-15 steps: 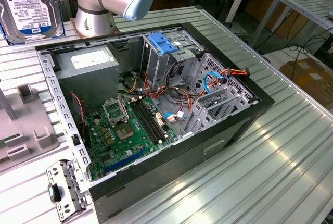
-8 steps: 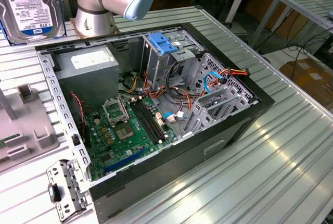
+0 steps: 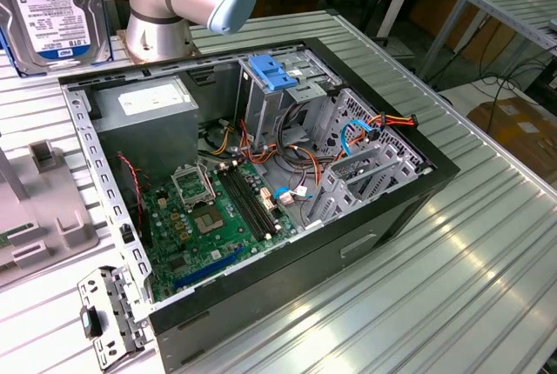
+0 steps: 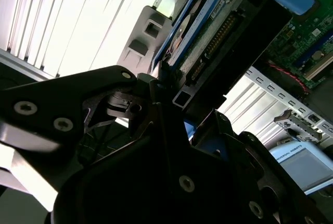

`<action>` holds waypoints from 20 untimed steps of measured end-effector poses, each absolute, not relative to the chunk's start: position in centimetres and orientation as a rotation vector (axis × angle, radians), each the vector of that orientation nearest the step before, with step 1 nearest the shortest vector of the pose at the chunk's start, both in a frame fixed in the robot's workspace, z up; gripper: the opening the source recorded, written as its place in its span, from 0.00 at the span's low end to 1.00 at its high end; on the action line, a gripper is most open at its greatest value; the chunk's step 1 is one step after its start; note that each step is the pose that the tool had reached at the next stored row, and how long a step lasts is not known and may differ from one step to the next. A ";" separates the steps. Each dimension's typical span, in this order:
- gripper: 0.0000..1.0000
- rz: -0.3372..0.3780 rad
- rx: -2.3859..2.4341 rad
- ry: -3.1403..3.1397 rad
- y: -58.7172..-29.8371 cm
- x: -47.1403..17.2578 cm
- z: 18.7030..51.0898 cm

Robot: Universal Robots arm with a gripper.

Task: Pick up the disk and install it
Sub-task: 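Pick up the disk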

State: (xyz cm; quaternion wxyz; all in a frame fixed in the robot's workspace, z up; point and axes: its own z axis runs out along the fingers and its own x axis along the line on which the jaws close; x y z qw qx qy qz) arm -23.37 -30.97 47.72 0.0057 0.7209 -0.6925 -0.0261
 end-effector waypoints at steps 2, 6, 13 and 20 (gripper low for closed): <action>0.37 -0.082 2.257 -2.168 -31.0 -23.3 47.7; 0.37 -0.082 2.257 -2.168 -31.1 -23.2 47.7; 0.37 -0.082 2.257 -2.168 -31.3 -22.9 47.7; 0.37 -0.082 2.257 -2.168 -31.5 -22.6 47.6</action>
